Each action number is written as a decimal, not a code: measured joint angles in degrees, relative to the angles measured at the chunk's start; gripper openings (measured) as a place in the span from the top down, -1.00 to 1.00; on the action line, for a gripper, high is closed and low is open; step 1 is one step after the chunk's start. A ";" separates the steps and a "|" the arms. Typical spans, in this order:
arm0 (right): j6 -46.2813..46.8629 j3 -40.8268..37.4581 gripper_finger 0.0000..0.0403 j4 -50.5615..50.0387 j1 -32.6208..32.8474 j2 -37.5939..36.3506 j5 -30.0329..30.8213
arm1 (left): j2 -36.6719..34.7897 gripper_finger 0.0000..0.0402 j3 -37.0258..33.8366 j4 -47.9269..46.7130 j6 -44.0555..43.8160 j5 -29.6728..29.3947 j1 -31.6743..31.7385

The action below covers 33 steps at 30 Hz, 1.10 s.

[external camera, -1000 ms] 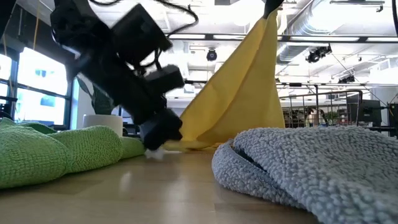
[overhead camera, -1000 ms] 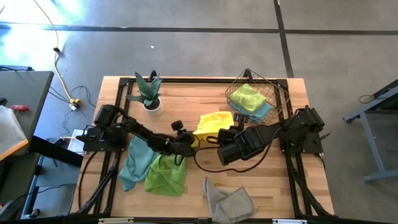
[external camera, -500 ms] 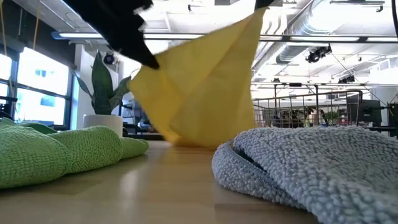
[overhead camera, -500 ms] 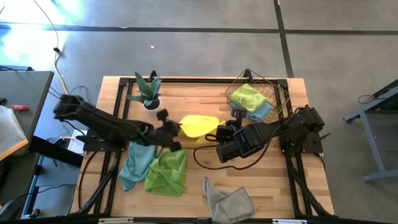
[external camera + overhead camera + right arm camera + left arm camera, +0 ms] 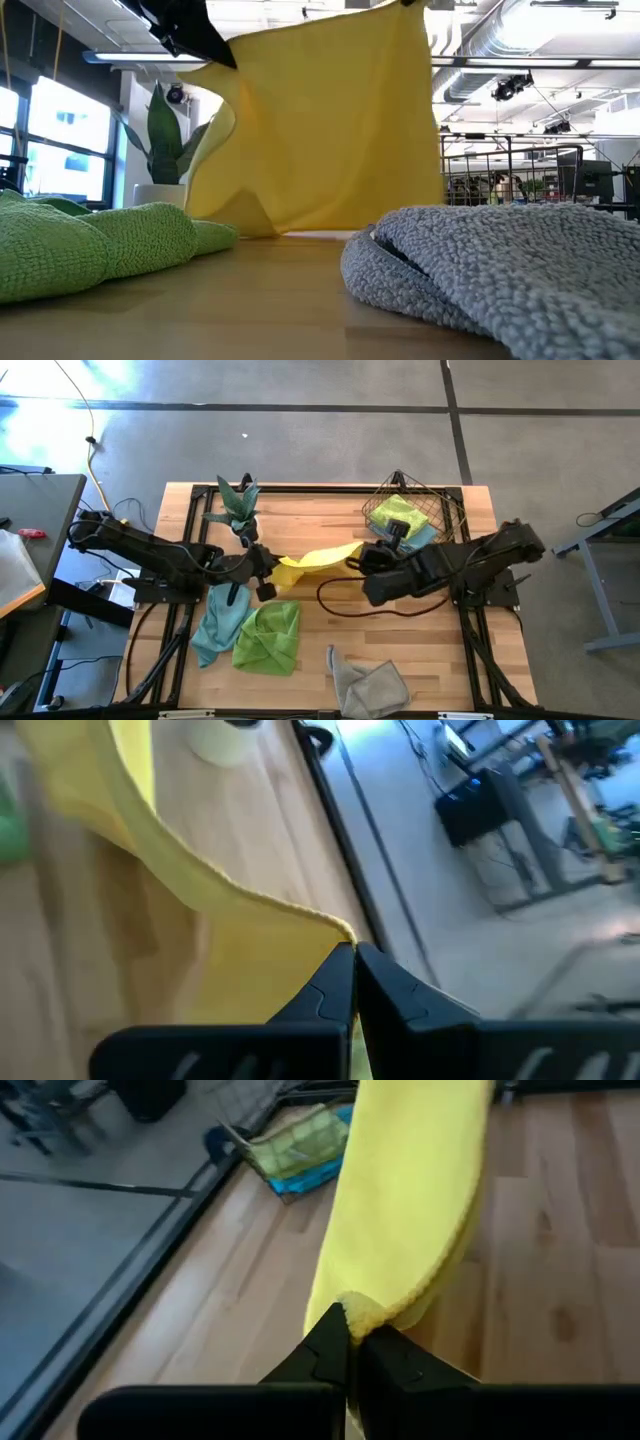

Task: Fold microfiber towels
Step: Fold the yellow towel

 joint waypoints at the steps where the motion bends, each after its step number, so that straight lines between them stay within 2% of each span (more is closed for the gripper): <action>1: -0.77 -3.15 1.00 3.74 0.02 -1.46 -1.04 | 0.02 1.00 0.00 0.03 -0.01 0.64 -0.02; 6: -8.08 -17.85 1.00 21.01 -1.88 -7.21 -9.67 | -0.28 1.00 0.00 0.08 1.98 1.38 0.01; 11: -11.44 -25.60 1.00 26.97 -5.48 -11.80 -11.58 | -0.26 1.00 2.15 -3.39 5.14 3.36 0.57; 15: -15.48 -27.46 1.00 29.16 -8.83 -14.66 -10.99 | -0.26 1.00 4.79 -7.39 10.72 -1.74 2.73; 19: -22.15 -27.46 1.00 31.92 -11.91 -15.90 -7.72 | -0.26 1.00 5.87 -6.80 22.45 -7.24 6.03; 21: -25.09 -27.43 1.00 34.18 -13.04 -16.46 -7.96 | -0.24 1.00 6.68 -5.92 27.21 -10.23 7.39; 23: -26.02 -27.08 1.00 35.43 -13.79 -16.90 -11.42 | -0.24 1.00 7.97 -5.15 27.60 -12.51 8.00; 25: -26.08 -26.34 1.00 36.59 -14.20 -17.30 -19.33 | -0.25 1.00 9.64 -5.25 23.11 -9.44 7.96; 27: -26.43 -25.75 1.00 36.12 -14.82 -17.71 -28.13 | -0.26 1.00 11.65 -7.03 20.46 0.47 7.84; 28: -26.62 -25.57 1.00 36.13 -15.06 -17.76 -30.10 | -0.26 1.00 12.68 -8.11 20.51 5.96 7.82; 29: -26.81 -25.46 1.00 36.09 -15.28 -17.76 -29.49 | -0.26 1.00 13.52 -8.89 21.16 9.99 7.74; 30: -26.84 -25.43 1.00 36.17 -15.45 -17.80 -26.42 | -0.26 1.00 14.20 -9.03 22.32 11.53 7.72; 31: -26.83 -25.43 1.00 36.19 -15.51 -17.89 -21.48 | -0.26 1.00 14.80 -8.77 23.26 10.86 7.72; 33: -26.75 -25.40 1.00 36.20 -15.59 -18.02 -11.41 | -0.26 1.00 15.44 -8.08 23.22 3.95 7.78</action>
